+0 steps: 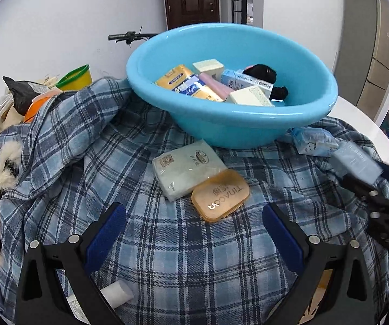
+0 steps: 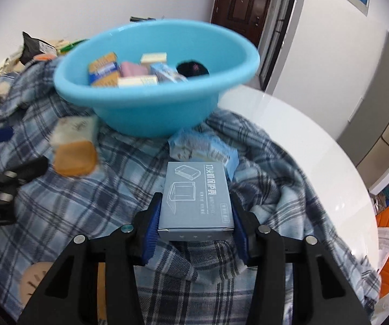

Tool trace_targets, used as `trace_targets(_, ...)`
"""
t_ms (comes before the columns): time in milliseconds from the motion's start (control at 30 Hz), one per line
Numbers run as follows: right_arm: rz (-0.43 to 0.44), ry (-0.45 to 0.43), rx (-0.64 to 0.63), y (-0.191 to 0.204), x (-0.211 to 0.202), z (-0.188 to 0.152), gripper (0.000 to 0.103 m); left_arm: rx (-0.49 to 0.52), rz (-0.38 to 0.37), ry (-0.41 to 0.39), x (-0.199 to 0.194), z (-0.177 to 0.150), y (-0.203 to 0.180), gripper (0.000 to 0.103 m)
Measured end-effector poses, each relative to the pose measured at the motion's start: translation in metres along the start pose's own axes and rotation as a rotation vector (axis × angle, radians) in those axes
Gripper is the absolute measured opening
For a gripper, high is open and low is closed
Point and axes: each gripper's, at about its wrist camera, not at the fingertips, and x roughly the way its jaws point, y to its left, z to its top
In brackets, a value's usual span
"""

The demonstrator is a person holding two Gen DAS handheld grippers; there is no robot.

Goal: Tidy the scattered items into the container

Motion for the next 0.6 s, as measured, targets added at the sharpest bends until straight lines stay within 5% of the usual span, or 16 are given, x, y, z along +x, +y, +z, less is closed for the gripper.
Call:
trace_targets(267,0.016,-0.094,-0.036,0.004,-0.028,0.038,0.045,-0.016,-0.003,-0.077,-0.022,0.024,0.005,0.102)
trace_targets(600,0.063,-0.303,-0.041,0.016,-0.096,0.063,0.045,-0.055,-0.021,-0.271,-0.093,0.056,0.014,0.102)
